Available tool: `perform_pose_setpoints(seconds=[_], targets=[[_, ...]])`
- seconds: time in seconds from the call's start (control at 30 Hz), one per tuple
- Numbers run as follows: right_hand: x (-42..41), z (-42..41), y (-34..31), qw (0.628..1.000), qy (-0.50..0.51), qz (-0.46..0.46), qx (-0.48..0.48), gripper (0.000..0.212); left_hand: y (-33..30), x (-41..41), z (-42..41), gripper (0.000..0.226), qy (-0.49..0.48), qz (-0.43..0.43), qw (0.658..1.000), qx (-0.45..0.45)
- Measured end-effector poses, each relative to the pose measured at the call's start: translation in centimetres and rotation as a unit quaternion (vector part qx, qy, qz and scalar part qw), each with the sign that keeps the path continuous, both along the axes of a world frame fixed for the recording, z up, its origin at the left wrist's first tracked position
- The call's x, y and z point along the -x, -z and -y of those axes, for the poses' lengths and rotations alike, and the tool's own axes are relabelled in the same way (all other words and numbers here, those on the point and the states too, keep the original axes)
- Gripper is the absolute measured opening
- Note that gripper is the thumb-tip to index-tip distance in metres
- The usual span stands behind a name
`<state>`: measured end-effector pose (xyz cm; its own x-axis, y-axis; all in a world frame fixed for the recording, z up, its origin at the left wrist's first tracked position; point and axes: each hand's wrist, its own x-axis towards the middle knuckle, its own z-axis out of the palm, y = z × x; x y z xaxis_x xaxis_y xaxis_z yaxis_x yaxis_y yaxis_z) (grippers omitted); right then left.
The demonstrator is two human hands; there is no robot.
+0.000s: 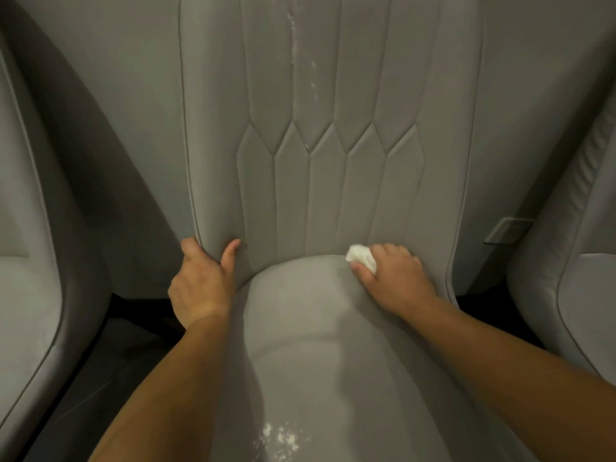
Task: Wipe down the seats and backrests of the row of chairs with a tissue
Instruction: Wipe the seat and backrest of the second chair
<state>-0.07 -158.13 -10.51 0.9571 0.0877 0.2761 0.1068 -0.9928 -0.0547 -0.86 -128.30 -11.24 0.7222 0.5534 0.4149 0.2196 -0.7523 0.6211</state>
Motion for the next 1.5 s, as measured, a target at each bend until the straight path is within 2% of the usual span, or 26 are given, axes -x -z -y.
perform_pose_setpoints(seconds=[0.1,0.2,0.27,0.3,0.37,0.47,0.57,0.67,0.77,0.93,1.1,1.23,1.4,1.5], targets=[[-2.1,-2.4,-5.2,0.98,-0.079,0.181,-0.039,0.047,0.0,0.1,0.0,0.06,0.003,0.002,1.0,0.002],[-5.0,-5.4,-11.2,0.922,-0.136,0.36,-0.028,0.049,0.0,0.1,-0.2,0.062,0.003,0.001,1.0,0.003],[-7.5,-7.3,-15.1,0.895,-0.141,0.423,-0.035,0.054,0.0,0.1,-0.1,0.062,0.005,0.006,1.0,0.001],[-8.7,-8.3,-16.9,0.897,-0.13,0.42,-0.038,0.058,-0.1,0.1,0.0,0.062,0.006,0.007,1.0,0.002],[-10.9,-10.1,-19.3,0.929,-0.081,0.359,-0.04,0.07,0.0,0.2,-0.1,0.063,0.004,0.002,1.0,0.008],[-12.9,-12.0,-19.3,0.953,-0.027,0.301,-0.022,0.085,0.2,0.1,-0.2,0.066,0.001,-0.003,1.0,0.013],[-13.1,-12.9,-17.2,0.947,-0.058,0.317,-0.015,0.088,0.1,0.2,-0.1,0.065,0.001,0.002,1.0,0.011],[-12.6,-13.0,-14.0,0.94,-0.136,0.309,0.05,0.085,0.0,0.3,-0.1,0.064,-0.003,0.004,1.0,0.009],[-12.3,-13.2,-12.5,0.938,-0.139,0.305,0.083,0.081,-0.2,0.4,0.0,0.053,0.012,0.011,1.0,0.014],[-13.3,-12.6,-17.0,0.929,-0.159,0.317,0.103,0.071,-0.3,0.4,-0.3,0.047,0.02,0.002,1.0,0.01],[-15.0,-15.6,-25.0,0.931,-0.11,0.348,0.035,0.07,0.2,0.2,-0.4,0.049,0.007,0.002,1.0,0.011],[-15.0,-16.6,-26.4,0.932,-0.118,0.339,0.054,0.072,0.1,0.2,-0.4,0.053,-0.001,-0.002,1.0,0.013],[-14.5,-16.5,-25.7,0.904,-0.233,0.32,0.162,0.073,0.0,0.0,-0.5,0.054,-0.002,-0.014,1.0,0.014],[-14.6,-16.0,-26.1,0.889,-0.252,0.324,0.203,0.071,0.0,0.1,-0.5,0.058,-0.002,-0.002,1.0,0.012]])
